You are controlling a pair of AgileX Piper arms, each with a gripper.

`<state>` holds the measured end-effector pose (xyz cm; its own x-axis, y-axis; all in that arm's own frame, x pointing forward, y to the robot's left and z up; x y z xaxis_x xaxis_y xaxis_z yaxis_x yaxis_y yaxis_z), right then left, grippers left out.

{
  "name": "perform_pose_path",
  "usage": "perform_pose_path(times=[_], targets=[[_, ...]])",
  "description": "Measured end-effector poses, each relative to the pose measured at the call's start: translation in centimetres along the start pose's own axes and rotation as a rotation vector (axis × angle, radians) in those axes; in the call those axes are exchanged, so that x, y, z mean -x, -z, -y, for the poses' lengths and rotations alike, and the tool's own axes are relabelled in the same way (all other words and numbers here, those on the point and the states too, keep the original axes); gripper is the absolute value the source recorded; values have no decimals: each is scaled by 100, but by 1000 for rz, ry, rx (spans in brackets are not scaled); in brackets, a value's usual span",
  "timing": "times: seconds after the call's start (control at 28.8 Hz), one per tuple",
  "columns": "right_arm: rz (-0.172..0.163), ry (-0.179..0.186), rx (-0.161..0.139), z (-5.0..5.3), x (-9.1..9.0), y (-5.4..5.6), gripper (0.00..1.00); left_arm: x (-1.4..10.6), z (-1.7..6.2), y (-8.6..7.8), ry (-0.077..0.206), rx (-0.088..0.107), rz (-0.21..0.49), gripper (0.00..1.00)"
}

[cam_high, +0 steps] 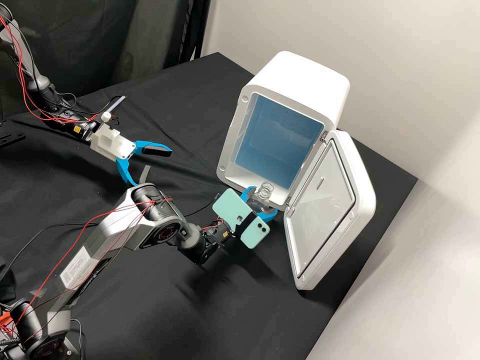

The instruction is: Place the flask in the incubator

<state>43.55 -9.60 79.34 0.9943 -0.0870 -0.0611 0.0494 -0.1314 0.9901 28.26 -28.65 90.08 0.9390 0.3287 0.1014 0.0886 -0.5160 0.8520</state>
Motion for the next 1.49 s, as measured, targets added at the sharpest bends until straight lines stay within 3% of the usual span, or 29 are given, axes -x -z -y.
perform_pose_path(times=[0.35, 0.59, 0.8, 1.04, 1.25, 1.49], targets=[[0, -3, 4, -29, -38, 22, 0, 1, -4, -1, -1, 0, 0, 100], [-12, -18, 13, -113, -133, 91, 0, 1, -4, -1, -1, 0, 0, 100], [-23, -14, 22, -133, -234, 202, 0, 1, -4, -1, -1, 0, 0, 100], [-38, -3, 9, -126, -349, 350, 0, 1, -4, -1, -1, 0, 0, 100], [-53, 22, -2, -24, -475, 459, 0, 1, -4, -1, -1, 0, 0, 100], [-29, 67, -2, 136, -611, 478, 0, 5, -7, 15, -2, 0, -5, 100]])
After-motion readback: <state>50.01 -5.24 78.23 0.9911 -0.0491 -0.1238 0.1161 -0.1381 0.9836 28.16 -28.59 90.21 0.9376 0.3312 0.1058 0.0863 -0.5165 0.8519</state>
